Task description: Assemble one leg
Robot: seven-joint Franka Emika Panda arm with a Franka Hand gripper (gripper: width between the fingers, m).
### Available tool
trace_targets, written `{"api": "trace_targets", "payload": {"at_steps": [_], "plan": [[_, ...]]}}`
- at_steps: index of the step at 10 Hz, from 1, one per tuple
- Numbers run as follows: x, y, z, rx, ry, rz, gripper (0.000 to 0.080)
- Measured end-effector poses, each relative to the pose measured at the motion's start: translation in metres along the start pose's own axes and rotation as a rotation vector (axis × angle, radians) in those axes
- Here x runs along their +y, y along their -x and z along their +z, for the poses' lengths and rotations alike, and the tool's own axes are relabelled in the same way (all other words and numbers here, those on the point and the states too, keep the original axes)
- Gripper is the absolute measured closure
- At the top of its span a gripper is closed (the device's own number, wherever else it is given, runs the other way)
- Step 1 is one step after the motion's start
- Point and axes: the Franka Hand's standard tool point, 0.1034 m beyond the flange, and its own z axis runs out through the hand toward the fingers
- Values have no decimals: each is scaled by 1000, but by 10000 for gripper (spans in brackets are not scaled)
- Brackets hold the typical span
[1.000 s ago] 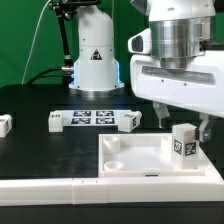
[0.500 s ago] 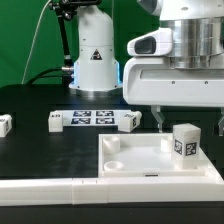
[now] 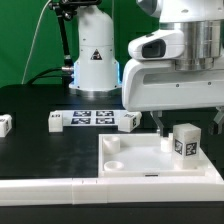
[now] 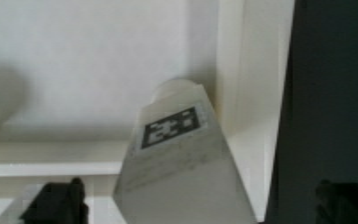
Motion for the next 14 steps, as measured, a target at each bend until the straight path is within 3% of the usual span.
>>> {"api": "trace_targets", "payload": {"at_steps": [3,5,6,7,10,11,14], "plan": [[6,0,-1,-6,3,-198,151],[5,0,-1,-6,3,-177,410],[6,0,-1,-6,3,-176,410],[6,0,-1,-6,3,-176,511],[6,0,-1,-5,-1,-43,511],[9,0,-2,-2,-16,129,511],[6,1,-2,-10,-13,486,511]]}}
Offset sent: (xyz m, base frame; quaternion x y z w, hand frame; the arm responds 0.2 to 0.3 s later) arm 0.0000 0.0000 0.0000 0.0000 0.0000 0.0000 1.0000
